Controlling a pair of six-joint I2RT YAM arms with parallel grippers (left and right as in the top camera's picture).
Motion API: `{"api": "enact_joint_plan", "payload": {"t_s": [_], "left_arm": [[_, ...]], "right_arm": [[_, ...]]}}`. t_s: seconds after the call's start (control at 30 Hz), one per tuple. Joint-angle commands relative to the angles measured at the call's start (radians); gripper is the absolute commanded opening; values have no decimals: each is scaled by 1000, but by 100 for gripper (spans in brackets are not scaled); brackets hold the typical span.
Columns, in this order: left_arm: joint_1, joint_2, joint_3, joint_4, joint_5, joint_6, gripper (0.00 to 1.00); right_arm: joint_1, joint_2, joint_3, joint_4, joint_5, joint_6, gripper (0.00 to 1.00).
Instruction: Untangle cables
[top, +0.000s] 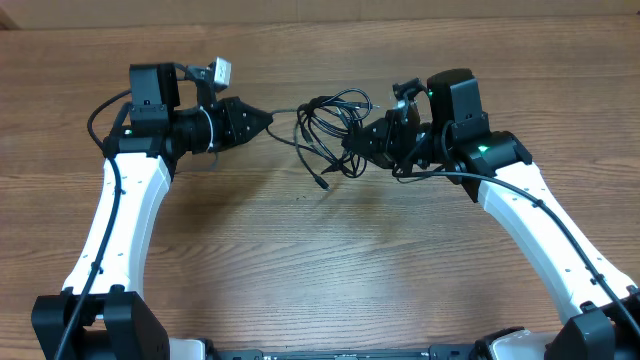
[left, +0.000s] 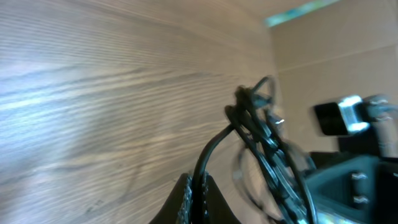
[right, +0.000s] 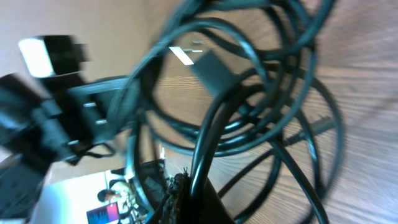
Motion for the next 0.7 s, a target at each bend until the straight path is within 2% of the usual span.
{"api": "enact_joint_plan", "payload": {"t_s": [0.0, 0.1, 0.2, 0.3, 0.53, 0.67], "left_arm": [[12, -17, 23, -39, -112, 126, 4], [9, -17, 23, -76, -62, 209, 4], [-4, -17, 23, -89, 122, 344, 4], [-20, -17, 23, -90, 219, 420, 4], [-60, -17, 22, -138, 206, 541, 4], [-77, -17, 22, -140, 200, 566, 4]], "right_arm": [[-9, -2, 1, 69, -99, -13, 4], [-9, -2, 1, 133, -121, 19, 4], [-9, -1, 1, 211, -121, 56, 4], [-9, -2, 1, 254, -122, 89, 4], [-9, -2, 1, 393, -156, 219, 4], [-9, -1, 1, 454, -166, 318, 4]]}}
